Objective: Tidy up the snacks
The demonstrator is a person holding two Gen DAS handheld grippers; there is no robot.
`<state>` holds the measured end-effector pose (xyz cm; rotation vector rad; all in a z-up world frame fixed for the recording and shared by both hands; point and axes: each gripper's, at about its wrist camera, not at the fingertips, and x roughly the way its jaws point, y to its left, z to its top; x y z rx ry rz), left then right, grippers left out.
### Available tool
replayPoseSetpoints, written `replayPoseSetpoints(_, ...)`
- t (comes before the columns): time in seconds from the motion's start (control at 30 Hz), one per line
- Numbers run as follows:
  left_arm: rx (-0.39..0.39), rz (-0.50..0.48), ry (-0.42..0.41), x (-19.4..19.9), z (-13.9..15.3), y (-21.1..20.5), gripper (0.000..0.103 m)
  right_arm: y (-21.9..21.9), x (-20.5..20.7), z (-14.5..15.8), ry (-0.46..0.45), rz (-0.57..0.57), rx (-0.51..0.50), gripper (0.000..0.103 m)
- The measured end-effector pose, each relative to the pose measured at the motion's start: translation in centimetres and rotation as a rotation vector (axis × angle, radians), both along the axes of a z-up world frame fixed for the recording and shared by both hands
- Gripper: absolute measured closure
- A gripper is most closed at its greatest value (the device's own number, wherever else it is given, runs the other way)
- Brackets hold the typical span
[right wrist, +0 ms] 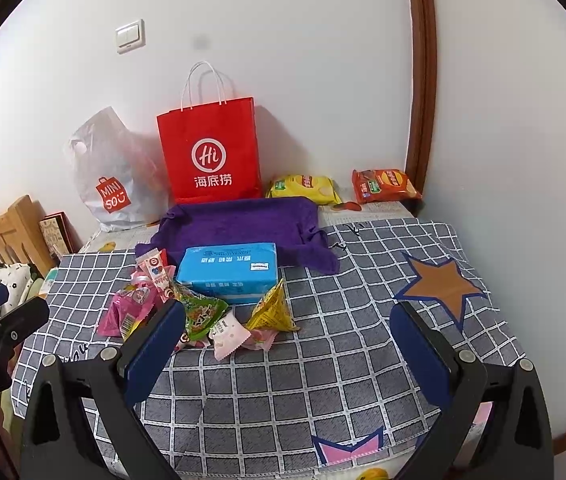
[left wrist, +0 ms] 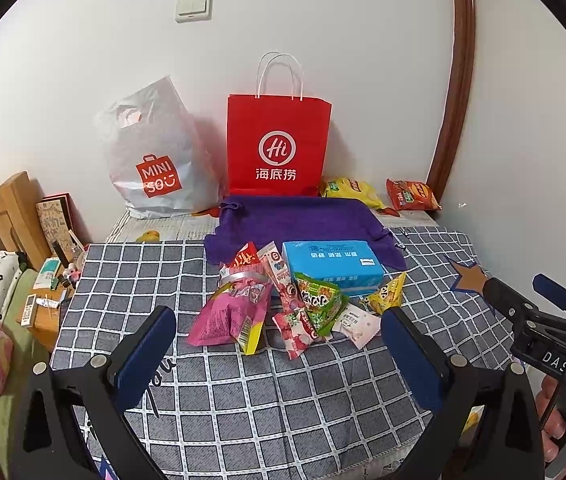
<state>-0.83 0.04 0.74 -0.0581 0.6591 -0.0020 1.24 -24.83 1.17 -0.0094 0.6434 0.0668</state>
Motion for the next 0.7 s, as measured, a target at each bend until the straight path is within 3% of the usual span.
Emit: replayPoseSetpoints(0.7, -0.001, -0.008, 0.02, 2.6, -1.4, 0.6, 0.0, 0.1, 2.4, -0.9, 0.014, 0.034, 0.05, 0.002)
